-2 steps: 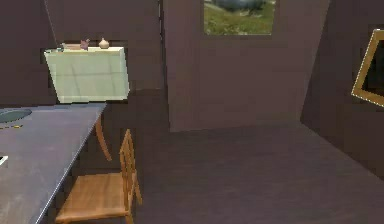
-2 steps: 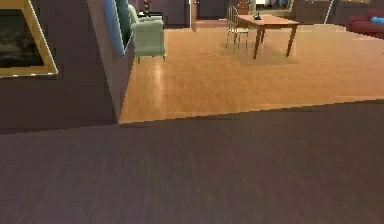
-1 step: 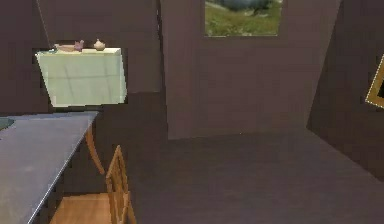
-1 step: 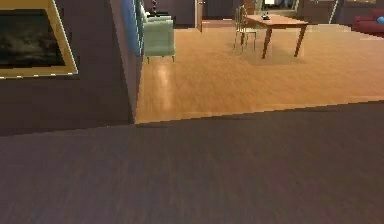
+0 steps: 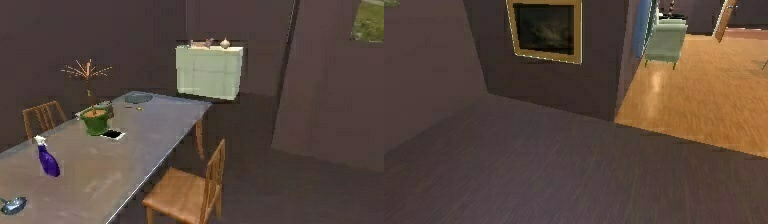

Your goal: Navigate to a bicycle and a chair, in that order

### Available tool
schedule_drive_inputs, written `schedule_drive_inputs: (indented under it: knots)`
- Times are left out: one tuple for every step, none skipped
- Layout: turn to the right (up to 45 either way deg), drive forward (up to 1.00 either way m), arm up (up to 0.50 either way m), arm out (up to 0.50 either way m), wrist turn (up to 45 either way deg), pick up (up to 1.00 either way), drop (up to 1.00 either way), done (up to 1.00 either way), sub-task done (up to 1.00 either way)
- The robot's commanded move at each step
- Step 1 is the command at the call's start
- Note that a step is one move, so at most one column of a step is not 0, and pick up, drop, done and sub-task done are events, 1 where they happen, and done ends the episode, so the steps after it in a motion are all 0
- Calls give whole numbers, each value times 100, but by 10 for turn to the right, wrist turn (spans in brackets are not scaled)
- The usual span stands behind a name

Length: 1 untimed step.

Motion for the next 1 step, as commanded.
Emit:
schedule_drive_inputs:
  knots:
    - [0,0,0,0,0,0,0,100,0]
